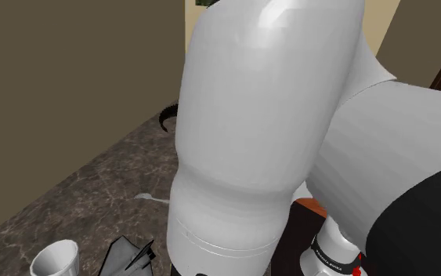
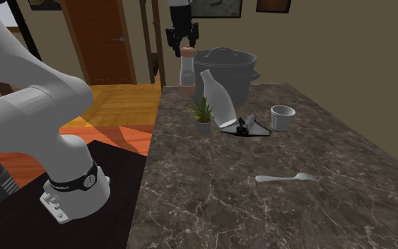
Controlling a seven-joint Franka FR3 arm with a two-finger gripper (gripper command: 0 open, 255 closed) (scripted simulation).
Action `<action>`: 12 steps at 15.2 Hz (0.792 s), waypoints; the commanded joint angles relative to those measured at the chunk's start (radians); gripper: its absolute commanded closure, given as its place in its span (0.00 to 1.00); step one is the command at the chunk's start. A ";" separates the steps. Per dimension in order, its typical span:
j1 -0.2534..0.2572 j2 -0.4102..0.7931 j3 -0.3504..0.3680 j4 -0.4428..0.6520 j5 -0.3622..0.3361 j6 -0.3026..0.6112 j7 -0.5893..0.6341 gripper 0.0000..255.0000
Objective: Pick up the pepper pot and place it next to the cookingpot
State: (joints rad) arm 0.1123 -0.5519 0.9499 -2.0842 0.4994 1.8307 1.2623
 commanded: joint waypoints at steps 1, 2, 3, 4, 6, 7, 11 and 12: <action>0.003 -0.002 0.008 -0.026 0.007 0.026 -0.004 1.00; 0.003 -0.002 0.014 -0.038 0.010 0.038 -0.006 1.00; 0.003 -0.002 0.019 -0.050 0.014 0.051 -0.007 1.00; 0.003 -0.001 0.025 -0.062 0.017 0.064 -0.009 1.00; 0.003 0.001 0.036 -0.084 0.023 0.090 -0.012 1.00; 0.002 0.003 0.043 -0.095 0.025 0.103 -0.013 1.00; -0.001 0.011 0.070 -0.137 0.036 0.157 -0.018 1.00; -0.003 0.014 0.077 -0.147 0.039 0.170 -0.019 1.00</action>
State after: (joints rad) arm 0.1114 -0.5410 1.0189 -2.2233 0.5363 1.9876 1.2428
